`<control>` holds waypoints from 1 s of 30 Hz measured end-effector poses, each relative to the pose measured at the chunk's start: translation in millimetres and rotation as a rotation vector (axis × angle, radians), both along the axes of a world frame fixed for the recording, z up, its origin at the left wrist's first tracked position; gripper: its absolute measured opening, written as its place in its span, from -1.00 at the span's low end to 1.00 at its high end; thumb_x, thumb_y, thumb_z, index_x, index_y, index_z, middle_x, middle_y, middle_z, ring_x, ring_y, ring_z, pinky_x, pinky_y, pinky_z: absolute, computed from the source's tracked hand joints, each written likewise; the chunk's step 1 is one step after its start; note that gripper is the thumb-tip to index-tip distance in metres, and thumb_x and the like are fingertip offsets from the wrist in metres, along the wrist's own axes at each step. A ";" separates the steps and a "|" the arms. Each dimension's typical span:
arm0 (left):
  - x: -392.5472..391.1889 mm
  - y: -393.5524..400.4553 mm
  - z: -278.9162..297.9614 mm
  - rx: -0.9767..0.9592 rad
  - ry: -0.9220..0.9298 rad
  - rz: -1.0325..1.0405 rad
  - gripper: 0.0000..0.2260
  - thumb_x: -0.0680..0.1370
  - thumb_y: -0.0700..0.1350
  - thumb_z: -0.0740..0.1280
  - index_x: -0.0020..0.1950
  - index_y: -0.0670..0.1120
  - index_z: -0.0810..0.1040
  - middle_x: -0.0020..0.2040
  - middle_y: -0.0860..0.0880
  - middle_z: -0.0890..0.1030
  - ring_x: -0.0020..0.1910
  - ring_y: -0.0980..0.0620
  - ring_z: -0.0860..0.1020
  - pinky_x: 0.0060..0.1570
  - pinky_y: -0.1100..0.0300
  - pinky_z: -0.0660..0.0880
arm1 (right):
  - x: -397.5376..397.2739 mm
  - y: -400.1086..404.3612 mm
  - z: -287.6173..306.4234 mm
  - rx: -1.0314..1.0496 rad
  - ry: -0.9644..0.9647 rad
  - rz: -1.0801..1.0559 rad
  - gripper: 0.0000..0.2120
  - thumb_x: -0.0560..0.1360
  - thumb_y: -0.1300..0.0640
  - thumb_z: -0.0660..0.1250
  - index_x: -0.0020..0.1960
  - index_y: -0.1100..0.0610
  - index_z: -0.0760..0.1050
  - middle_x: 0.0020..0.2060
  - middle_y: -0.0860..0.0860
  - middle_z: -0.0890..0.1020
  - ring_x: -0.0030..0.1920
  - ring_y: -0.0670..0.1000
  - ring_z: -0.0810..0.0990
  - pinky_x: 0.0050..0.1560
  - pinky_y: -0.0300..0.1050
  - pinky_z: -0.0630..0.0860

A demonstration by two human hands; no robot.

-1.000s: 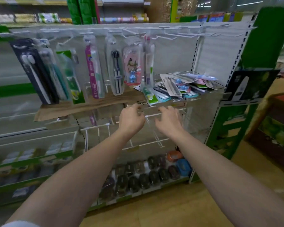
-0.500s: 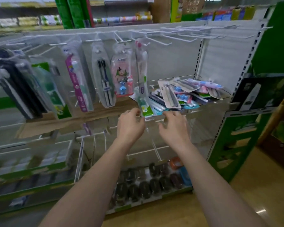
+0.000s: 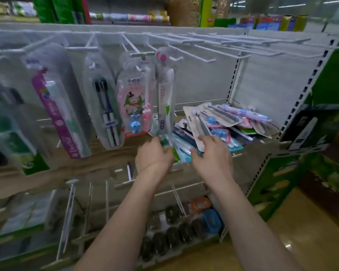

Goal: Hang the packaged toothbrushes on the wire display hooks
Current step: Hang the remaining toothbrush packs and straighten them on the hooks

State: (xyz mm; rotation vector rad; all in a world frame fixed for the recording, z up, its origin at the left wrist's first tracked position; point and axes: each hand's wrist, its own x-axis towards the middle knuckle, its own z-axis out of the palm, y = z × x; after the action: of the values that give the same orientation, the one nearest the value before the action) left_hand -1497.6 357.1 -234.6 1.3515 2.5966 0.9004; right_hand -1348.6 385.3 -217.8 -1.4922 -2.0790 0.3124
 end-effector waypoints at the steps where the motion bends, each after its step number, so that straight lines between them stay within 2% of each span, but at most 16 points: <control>1: 0.6 3.7 -1.4 -0.021 0.015 0.018 -0.65 0.56 0.15 0.32 0.22 -0.05 0.55 0.15 -0.16 0.63 0.17 -0.23 0.55 0.08 -0.02 0.51 | -0.8 4.4 -0.6 -0.008 -0.009 -0.006 -0.55 0.56 -0.04 0.34 0.41 0.06 0.46 0.27 0.10 0.52 0.26 0.19 0.45 0.25 0.12 0.44; 5: 3.7 16.4 -3.3 -0.099 0.063 0.058 -0.52 0.55 0.30 0.29 0.22 -0.07 0.53 0.20 -0.17 0.60 0.24 -0.24 0.49 0.14 -0.06 0.48 | 0.1 23.2 -2.4 -0.014 -0.023 -0.026 -0.52 0.57 -0.09 0.31 0.44 0.06 0.44 0.30 0.10 0.50 0.29 0.17 0.42 0.29 0.10 0.40; 8: 1.9 26.5 -4.5 -0.138 0.064 0.068 -0.42 0.48 0.40 0.27 0.19 -0.07 0.56 0.15 -0.15 0.62 0.18 -0.23 0.53 0.14 -0.09 0.52 | 1.1 38.1 1.1 0.023 -0.035 -0.059 -0.52 0.58 -0.13 0.28 0.42 0.06 0.45 0.29 0.10 0.51 0.28 0.16 0.40 0.27 0.09 0.36; 11: 4.1 31.9 -2.8 -0.158 0.043 0.096 -0.43 0.45 0.41 0.30 0.14 -0.05 0.60 0.09 -0.11 0.64 0.12 -0.19 0.58 0.11 -0.08 0.55 | 1.1 53.6 6.0 0.015 -0.072 -0.061 -0.50 0.56 -0.20 0.27 0.40 0.05 0.44 0.29 0.12 0.50 0.30 0.18 0.38 0.27 0.12 0.38; 14: 9.1 32.8 -1.3 -0.133 0.009 0.128 -0.51 0.45 0.37 0.34 0.04 -0.04 0.63 -0.01 -0.07 0.65 0.01 -0.14 0.61 0.07 -0.03 0.57 | -0.7 67.7 7.3 -0.079 -0.155 -0.055 -0.43 0.53 -0.27 0.29 0.40 0.05 0.39 0.30 0.16 0.46 0.33 0.20 0.37 0.29 0.15 0.39; 17: 14.0 32.1 1.2 -0.100 -0.035 0.151 -0.56 0.47 0.31 0.40 0.01 -0.06 0.65 -0.08 -0.06 0.63 -0.08 -0.12 0.59 -0.07 0.10 0.52 | -1.3 75.1 4.7 -0.121 -0.213 -0.030 -0.36 0.48 -0.30 0.35 0.39 0.08 0.37 0.31 0.21 0.44 0.33 0.23 0.38 0.29 0.16 0.41; 21: 18.8 32.8 6.3 -0.066 -0.115 0.186 -0.61 0.45 0.18 0.48 0.04 -0.12 0.67 -0.03 -0.11 0.67 -0.02 -0.16 0.63 -0.17 0.14 0.44 | 2.1 77.4 3.5 -0.148 -0.169 -0.012 -0.32 0.43 -0.25 0.44 0.39 0.10 0.35 0.32 0.21 0.42 0.35 0.24 0.36 0.29 0.17 0.39; 25: 25.1 30.8 15.3 -0.048 -0.134 0.241 -0.68 0.45 0.08 0.52 0.03 -0.14 0.66 -0.04 -0.09 0.65 -0.06 -0.14 0.62 -0.14 0.14 0.46 | 8.4 78.9 5.7 -0.197 -0.099 0.027 -0.23 0.40 -0.20 0.50 0.43 0.16 0.32 0.36 0.23 0.35 0.39 0.25 0.29 0.34 0.12 0.33; 28: 31.1 30.3 20.0 -0.035 -0.149 0.281 -0.69 0.46 0.01 0.52 0.08 -0.16 0.65 0.03 -0.15 0.66 0.03 -0.18 0.63 -0.03 0.10 0.53 | 10.8 80.4 5.1 -0.215 -0.070 0.049 -0.23 0.37 -0.19 0.52 0.40 0.19 0.36 0.34 0.22 0.34 0.36 0.25 0.30 0.32 0.08 0.35; 30: 32.8 31.2 19.8 -0.007 -0.201 0.302 -0.71 0.46 -0.02 0.51 0.07 -0.16 0.64 0.05 -0.16 0.67 0.04 -0.17 0.65 0.01 0.10 0.59 | 13.5 79.7 4.3 -0.230 -0.038 0.063 -0.26 0.37 -0.18 0.52 0.37 0.21 0.39 0.31 0.21 0.34 0.28 0.20 0.35 0.24 0.04 0.38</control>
State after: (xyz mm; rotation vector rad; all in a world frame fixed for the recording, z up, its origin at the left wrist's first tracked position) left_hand -1464.7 388.3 -214.7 0.8284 2.6802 1.0044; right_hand -1335.1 465.0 -213.4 -1.5754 -2.1829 0.5677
